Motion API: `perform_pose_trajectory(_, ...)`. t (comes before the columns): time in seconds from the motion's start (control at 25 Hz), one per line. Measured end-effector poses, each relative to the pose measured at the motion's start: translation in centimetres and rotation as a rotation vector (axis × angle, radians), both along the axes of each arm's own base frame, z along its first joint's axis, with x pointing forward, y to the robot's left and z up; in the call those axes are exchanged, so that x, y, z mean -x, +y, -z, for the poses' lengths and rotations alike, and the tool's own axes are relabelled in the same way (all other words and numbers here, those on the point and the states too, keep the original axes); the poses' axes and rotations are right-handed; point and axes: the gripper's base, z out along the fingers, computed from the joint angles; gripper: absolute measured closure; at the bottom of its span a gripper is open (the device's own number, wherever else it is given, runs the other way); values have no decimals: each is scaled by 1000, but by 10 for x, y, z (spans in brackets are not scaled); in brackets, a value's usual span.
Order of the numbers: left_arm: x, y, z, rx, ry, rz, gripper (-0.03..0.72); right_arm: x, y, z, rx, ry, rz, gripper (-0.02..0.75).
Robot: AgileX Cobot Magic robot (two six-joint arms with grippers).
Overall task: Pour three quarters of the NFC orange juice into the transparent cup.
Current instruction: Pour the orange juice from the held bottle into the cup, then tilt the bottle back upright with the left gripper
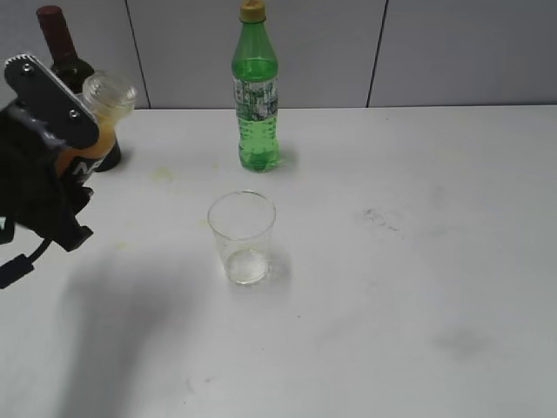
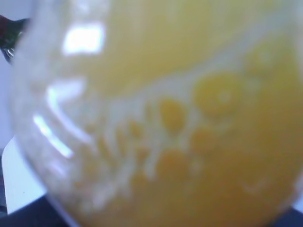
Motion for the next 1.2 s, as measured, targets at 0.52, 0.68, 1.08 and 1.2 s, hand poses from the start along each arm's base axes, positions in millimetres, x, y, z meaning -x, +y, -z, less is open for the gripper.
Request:
perform_pose_trajectory(0.52, 1, -36, 19, -279, -55, 111, 214, 0, 0, 0, 0, 0, 0, 166)
perform_pose_trajectory(0.68, -1, -37, 25, -323, -54, 120, 214, 0, 0, 0, 0, 0, 0, 166)
perform_pose_trajectory(1.08, -29, -55, 23, -445, -30, 67, 214, 0, 0, 0, 0, 0, 0, 166)
perform_pose_trajectory(1.2, -33, -57, 26, -483, -25, 55, 214, 0, 0, 0, 0, 0, 0, 166)
